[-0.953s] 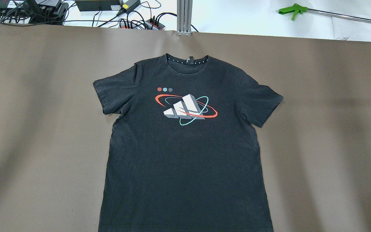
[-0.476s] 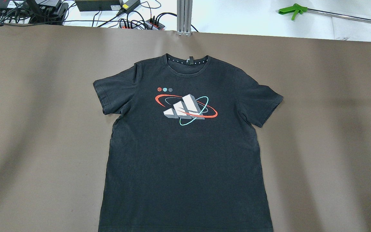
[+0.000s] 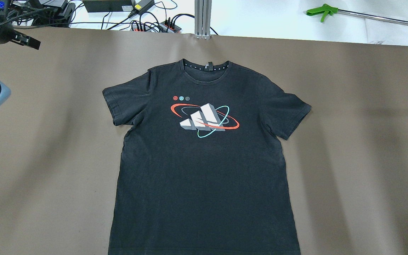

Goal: Fold clothes
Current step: 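Move the right gripper to the sleeve nearest it and grasp it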

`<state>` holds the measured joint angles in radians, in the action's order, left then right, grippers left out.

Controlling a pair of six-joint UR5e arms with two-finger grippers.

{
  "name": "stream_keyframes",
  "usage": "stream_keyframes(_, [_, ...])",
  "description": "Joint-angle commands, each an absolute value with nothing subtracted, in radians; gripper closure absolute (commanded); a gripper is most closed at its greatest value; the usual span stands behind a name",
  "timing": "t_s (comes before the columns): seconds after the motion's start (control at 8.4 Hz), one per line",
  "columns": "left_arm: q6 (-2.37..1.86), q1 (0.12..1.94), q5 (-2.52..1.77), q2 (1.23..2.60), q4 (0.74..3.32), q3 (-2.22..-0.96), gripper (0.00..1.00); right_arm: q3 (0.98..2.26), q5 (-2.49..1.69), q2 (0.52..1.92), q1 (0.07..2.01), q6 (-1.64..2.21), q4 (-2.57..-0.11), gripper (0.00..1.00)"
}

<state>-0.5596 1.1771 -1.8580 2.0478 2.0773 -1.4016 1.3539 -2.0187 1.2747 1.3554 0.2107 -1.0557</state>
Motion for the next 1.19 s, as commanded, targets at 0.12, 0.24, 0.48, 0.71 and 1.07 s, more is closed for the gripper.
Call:
stream_keyframes(0.12, [-0.649, 1.151, -1.885, 2.057, 2.134, -1.390, 0.06, 1.350, -2.013, 1.244, 1.143, 0.573, -0.850, 0.05])
stream_keyframes(0.24, [-0.650, 1.149, -1.885, 2.057, 2.134, -1.390, 0.06, 1.348, -1.991, 1.238, 1.102, 0.636, -0.818, 0.05])
stream_keyframes(0.48, [-0.702, 1.132, -1.885, 2.080, 2.167, -1.361, 0.06, 1.344, -1.875, 1.229, 1.008, 0.705, -0.795, 0.05])
stream_keyframes(0.71, [-0.767, 1.108, -1.884, 2.086, 2.297, -1.281, 0.06, 1.324, -1.807, 1.197, 0.950, 0.765, -0.795, 0.05])
stream_keyframes(1.07, [-0.808, 1.082, -1.873, 2.126, 2.295, -1.266, 0.06, 1.237, -1.792, 1.171, 0.940, 0.772, -0.732, 0.05])
